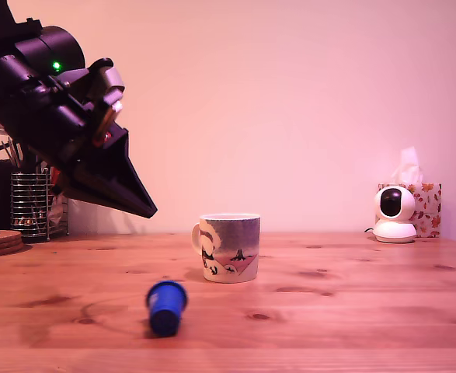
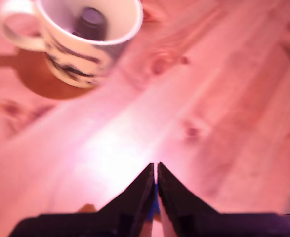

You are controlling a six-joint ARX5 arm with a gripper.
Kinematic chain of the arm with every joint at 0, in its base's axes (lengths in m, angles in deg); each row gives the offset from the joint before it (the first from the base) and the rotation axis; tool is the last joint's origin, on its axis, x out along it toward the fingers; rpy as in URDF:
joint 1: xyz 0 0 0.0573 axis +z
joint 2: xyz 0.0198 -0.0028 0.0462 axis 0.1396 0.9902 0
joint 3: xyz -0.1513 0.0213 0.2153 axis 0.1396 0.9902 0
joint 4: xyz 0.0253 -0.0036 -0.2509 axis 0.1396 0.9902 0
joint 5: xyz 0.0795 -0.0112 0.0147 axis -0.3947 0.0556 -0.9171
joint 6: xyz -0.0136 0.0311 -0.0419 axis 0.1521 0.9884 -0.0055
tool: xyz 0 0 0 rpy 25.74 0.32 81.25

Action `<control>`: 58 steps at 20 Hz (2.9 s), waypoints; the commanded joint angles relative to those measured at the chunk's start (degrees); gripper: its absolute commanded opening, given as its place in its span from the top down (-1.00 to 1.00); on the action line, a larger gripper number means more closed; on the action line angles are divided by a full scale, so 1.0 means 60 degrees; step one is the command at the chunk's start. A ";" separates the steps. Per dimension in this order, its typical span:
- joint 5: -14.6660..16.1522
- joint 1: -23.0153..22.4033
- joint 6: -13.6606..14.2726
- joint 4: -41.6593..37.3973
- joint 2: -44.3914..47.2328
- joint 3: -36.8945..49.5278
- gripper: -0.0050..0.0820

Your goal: Pick up the coffee capsules on the table and drop them inside the coffee cup

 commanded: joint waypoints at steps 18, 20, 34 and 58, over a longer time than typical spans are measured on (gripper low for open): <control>-0.1392 -0.0106 0.0794 0.1956 -0.2827 0.0259 0.94; -0.1392 -0.0106 0.0794 0.1971 -0.2867 0.0346 0.94; -0.3577 -0.0965 -0.3024 -0.0601 -0.4707 0.2648 0.91; -0.7672 -0.4291 -0.7253 0.0004 -0.4422 0.2659 -0.25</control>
